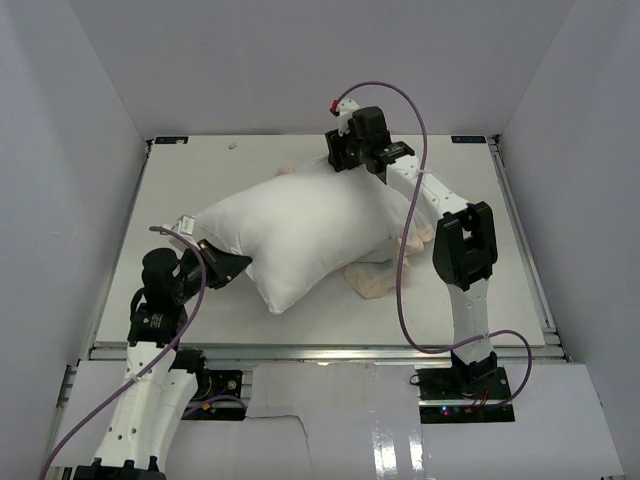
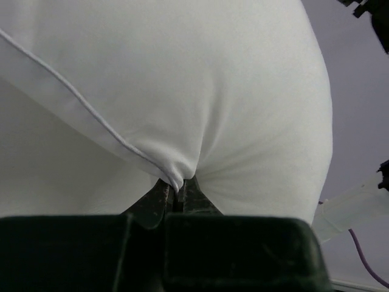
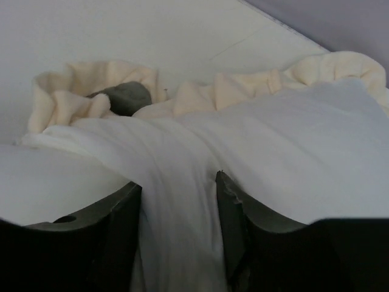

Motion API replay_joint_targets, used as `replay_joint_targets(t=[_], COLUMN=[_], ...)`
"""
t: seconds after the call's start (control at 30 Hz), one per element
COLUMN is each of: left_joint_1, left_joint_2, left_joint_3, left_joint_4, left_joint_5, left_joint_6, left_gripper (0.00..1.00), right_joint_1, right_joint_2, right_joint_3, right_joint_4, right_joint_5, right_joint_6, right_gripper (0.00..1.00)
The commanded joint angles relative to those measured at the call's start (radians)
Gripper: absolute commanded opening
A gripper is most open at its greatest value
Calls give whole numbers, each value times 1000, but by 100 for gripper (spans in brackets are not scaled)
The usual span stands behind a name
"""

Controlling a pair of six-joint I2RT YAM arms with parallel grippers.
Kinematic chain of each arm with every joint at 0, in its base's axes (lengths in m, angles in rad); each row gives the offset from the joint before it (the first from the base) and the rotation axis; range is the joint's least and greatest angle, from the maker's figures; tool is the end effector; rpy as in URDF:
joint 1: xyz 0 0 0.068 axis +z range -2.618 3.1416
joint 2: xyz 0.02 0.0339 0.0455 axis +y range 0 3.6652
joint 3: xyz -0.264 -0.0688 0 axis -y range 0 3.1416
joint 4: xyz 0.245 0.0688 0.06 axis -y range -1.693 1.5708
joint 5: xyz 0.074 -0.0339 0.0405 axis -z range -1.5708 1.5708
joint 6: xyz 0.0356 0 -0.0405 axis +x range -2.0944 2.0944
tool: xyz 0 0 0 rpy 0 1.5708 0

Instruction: Remove the pillowcase from the pillow

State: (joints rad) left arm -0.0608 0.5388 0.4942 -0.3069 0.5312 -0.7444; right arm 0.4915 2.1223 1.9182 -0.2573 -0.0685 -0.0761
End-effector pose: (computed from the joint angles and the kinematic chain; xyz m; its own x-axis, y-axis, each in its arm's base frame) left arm 0.1378 -0.0265 0.2619 -0.6099 -0.5481 -0.5724 0.1548 0.6259 -0.7644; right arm 0.4471 0.2421 0.2987 -0.3515 -0.2742 -0.8952 -0.5532 0.8322 -0.0377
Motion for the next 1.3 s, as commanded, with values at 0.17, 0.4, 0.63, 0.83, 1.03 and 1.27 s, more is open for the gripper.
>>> replay_joint_targets(t=[0.17,0.4,0.63,0.83,1.03,1.27], left_joint_1=[-2,-2,-2,-2,-2,-2], left_joint_2=[-22,-75,-59,19,21,44], left_joint_3=[464,688,597,501,434,388], left_joint_4=[-127,-299,-284,-232,-201,-184], left_joint_5=[-49,-201,-281,-297,-319,-324], left_joint_6=[28,82,102,114,119,108], left_gripper=[0,0,0,0,0,0], right_joint_1=[-148,-237,-263,-248,-248,-248], right_joint_2=[116,97,67,-120,-340,-505], right_joint_3=[136,35,-28,-79,-128,-292], right_joint_4=[-46,29,15,-51,-97,-45], right_joint_5=[318,386,334,102,174,232], right_joint_6=[62,61,121,82,38,68], right_gripper=[8,8,10,88,90,90])
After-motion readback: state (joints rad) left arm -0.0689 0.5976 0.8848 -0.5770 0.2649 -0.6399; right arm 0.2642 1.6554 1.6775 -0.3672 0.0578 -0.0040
